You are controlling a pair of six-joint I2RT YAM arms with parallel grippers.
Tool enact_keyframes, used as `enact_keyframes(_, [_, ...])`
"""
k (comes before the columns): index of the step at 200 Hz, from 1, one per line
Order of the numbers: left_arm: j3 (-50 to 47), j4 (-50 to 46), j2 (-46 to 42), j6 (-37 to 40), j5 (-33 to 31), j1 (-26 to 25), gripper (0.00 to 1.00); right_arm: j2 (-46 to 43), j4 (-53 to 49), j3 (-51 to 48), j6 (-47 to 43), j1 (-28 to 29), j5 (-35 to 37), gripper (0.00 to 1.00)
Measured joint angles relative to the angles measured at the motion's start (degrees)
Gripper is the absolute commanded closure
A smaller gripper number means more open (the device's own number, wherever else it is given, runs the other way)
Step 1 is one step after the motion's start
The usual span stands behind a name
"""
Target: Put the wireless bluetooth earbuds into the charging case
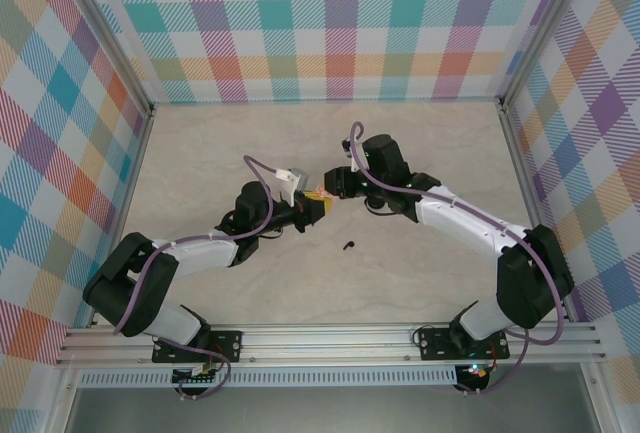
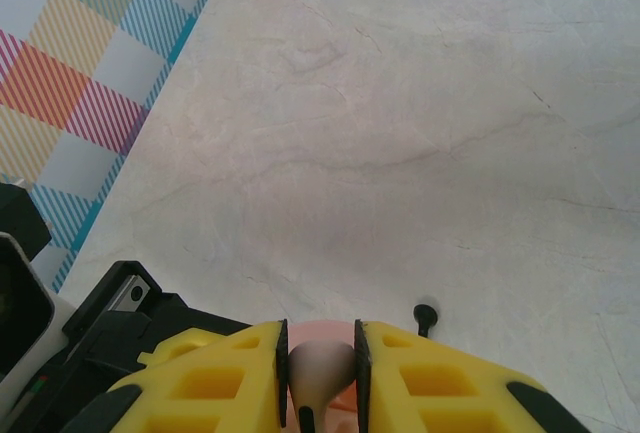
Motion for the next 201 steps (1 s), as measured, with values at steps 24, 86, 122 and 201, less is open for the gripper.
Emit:
enact_keyframes(24, [0.0,0.0,0.0,-0.5,0.0,0.0,0.87,-0.2,0.2,-0.3,0.0,0.2,0.6,0.74])
enact_keyframes(86, [0.2,0.0,0.0,-2.4,0.0,0.0,0.87,-0.3,1.8,-1.2,0.0,0.5,1.8,0.74])
enact_keyframes(122, [0.4,0.1,0.0,-3.4,-0.5,0.0,0.88,-0.4,2.8,-1.5,0.2,0.9,2.6,0.74])
enact_keyframes(201, [0.7,0.1,0.0,-4.6,-2.1,0.0,0.88,-0.9,3.5,-2.9,0.2,1.4,3.5,0.73])
